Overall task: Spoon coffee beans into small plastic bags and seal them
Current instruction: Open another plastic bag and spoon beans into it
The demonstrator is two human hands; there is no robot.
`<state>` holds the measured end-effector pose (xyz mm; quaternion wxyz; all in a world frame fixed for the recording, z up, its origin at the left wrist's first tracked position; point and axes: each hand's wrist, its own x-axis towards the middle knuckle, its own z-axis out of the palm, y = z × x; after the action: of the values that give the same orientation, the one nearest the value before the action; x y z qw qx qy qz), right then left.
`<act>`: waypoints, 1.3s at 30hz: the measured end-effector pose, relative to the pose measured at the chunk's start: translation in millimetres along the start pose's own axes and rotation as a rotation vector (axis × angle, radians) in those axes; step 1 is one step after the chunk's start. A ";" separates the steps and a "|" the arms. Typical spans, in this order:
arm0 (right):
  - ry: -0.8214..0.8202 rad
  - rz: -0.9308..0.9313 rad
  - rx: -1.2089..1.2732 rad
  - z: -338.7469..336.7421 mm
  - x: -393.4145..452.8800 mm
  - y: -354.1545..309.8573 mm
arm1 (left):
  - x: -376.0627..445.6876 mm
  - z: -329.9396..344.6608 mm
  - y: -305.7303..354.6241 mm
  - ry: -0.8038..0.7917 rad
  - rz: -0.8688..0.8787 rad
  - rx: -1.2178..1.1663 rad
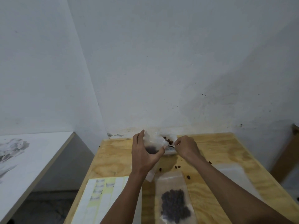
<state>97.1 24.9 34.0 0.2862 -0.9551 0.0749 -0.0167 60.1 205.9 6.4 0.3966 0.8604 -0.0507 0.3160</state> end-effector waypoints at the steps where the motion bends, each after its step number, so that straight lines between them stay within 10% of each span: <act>1: 0.013 -0.013 -0.026 0.5 -1.2 -1.0 | 0.6 0.9 0.5 -0.002 -0.006 -0.009; 5: 0.179 -0.225 0.148 -16.6 -9.8 -9.1 | 5.4 3.2 2.3 0.020 -0.045 -0.046; 10: -0.309 -0.226 0.791 -51.4 -25.1 -35.0 | 10.4 4.0 9.4 0.047 -0.137 -0.144; 23: 0.157 -0.304 0.707 -71.7 -45.4 -38.2 | 14.4 -35.8 67.6 0.119 -0.236 -0.633; 39: 0.081 -0.351 0.948 -88.8 -74.5 -35.0 | 16.6 -41.7 109.6 -0.018 -0.254 -0.784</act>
<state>21.6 16.8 128.2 0.6781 -0.7169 -0.0915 -0.1337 15.3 163.8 107.5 0.7298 0.6462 -0.0640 0.2139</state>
